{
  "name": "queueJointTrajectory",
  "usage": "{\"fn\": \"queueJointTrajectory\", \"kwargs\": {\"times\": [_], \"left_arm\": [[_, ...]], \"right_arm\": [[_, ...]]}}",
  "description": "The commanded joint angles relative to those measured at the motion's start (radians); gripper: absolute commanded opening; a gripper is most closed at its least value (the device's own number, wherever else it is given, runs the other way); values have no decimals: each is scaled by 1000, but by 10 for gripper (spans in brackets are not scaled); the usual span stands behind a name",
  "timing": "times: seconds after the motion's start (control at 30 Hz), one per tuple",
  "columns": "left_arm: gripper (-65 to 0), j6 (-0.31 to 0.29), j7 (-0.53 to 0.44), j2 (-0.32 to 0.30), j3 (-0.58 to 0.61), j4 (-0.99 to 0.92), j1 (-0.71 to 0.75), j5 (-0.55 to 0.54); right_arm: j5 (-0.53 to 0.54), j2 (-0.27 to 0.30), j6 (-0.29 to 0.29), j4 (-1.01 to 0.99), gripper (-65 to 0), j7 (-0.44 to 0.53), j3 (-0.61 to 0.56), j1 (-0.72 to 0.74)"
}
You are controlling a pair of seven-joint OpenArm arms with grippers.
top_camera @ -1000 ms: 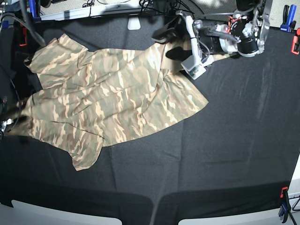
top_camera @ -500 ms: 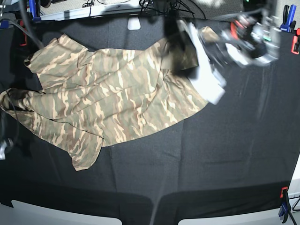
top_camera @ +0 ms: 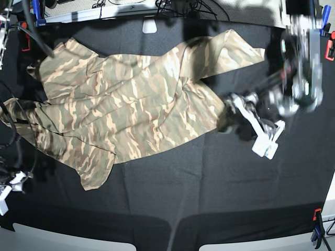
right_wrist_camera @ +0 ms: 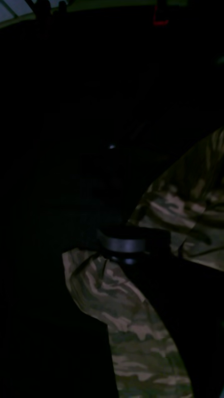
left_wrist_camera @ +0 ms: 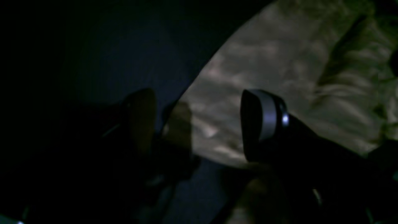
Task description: Layout the t-shirt on the table in an organized manner, then fold the t-shirt properly
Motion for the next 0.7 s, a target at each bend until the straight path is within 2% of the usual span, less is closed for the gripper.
{"fn": "queueJointTrajectory", "kwargs": {"times": [0.0,0.23,0.3,0.4,0.6,0.67], "left_arm": [[-251,-6,-23,-4,-3,-37,-44,-40],[-251,-10,-24,-4,-3,-351,-175,14],[-251,-24,-16,-3,-3,-368,-169,-2],[-251,-90,13,-3,0,-368,-158,-35],[-251,-96,82,-3,73,-368,-152,-65],[-251,-95,74,-3,123,-368,-153,-68]], "right_arm": [[8,14,0,14,-355,22,11,30],[7,5,0,14,-355,19,11,30],[7,5,0,14,-355,19,11,30],[7,5,0,14,-355,20,11,30],[7,5,0,14,-355,19,11,30],[7,5,0,14,-355,19,11,30]]}}
